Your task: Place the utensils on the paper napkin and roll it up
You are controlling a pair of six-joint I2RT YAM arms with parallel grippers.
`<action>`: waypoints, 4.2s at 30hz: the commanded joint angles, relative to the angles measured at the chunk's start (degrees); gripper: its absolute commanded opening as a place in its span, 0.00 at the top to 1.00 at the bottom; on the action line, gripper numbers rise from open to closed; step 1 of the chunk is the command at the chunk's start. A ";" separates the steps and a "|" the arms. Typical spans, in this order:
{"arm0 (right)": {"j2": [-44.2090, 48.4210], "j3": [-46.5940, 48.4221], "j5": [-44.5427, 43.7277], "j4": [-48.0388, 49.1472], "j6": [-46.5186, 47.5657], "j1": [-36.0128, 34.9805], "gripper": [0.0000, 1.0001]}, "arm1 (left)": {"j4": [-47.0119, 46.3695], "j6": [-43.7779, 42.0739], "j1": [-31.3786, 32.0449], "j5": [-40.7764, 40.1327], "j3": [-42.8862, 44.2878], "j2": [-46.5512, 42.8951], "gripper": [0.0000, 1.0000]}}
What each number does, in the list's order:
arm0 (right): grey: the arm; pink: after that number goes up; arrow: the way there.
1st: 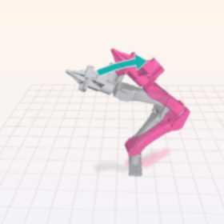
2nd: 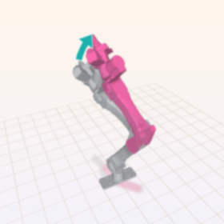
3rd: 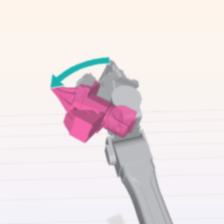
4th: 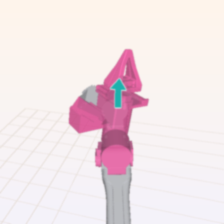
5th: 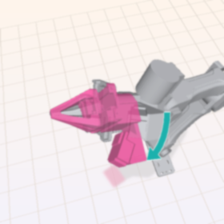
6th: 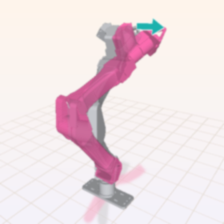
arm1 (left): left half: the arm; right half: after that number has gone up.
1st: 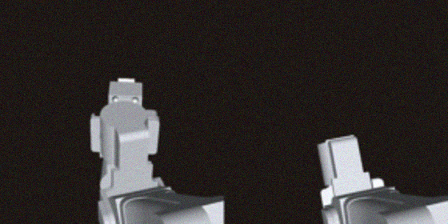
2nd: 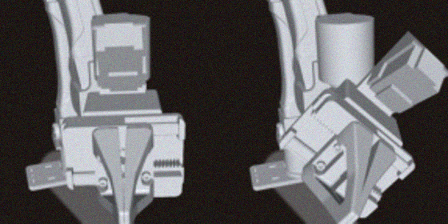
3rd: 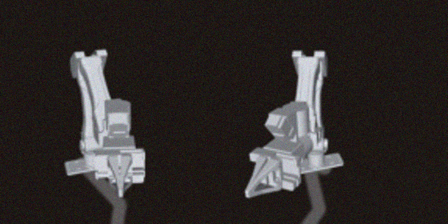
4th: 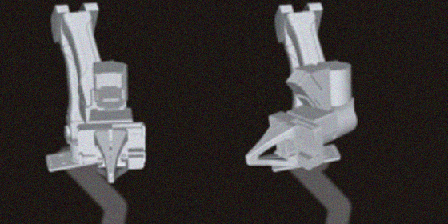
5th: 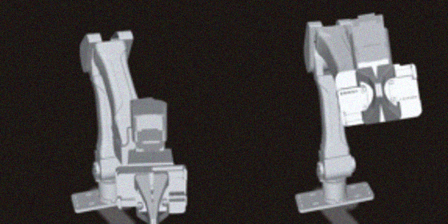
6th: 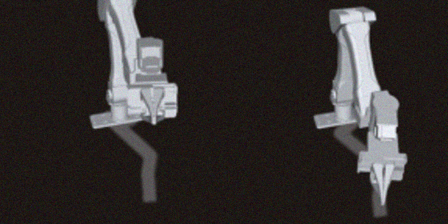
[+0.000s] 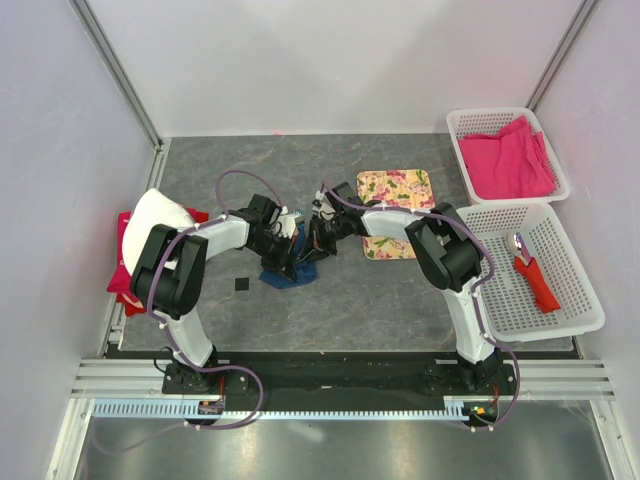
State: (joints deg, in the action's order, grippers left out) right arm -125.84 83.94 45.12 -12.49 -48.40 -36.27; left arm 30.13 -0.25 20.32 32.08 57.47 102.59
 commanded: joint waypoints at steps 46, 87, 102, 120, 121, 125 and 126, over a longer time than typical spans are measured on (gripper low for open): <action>-2.74 -3.08 1.02 8.54 -6.97 -0.38 0.48 | -19.23 14.67 -10.03 8.10 -14.85 -14.70 0.57; 2.53 -4.84 -0.73 2.48 -0.20 1.20 0.93 | -16.68 15.54 -7.66 3.17 -10.45 -7.75 0.96; -0.54 -3.17 -4.43 -2.54 4.54 0.59 1.00 | -19.05 17.21 -9.50 8.53 -11.50 -11.43 0.68; -0.72 -2.20 -3.82 -2.71 4.63 0.41 0.99 | -19.15 16.16 -7.93 1.68 -11.68 -12.41 0.25; -0.72 -2.20 -3.73 -2.63 4.63 0.41 0.99 | -18.80 15.72 -7.75 1.07 -11.51 -12.24 0.27; -0.55 -2.12 -3.64 -2.63 4.63 0.41 0.99 | -16.86 14.93 -6.78 -0.78 -10.45 -10.74 0.36; -0.55 -2.03 -3.64 -2.63 4.63 0.41 0.99 | -16.51 14.93 -6.61 -1.22 -10.36 -9.96 0.38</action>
State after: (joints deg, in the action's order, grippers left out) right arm -125.58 80.53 42.68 -14.24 -45.10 -35.40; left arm 12.08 16.27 12.86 33.80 45.30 90.59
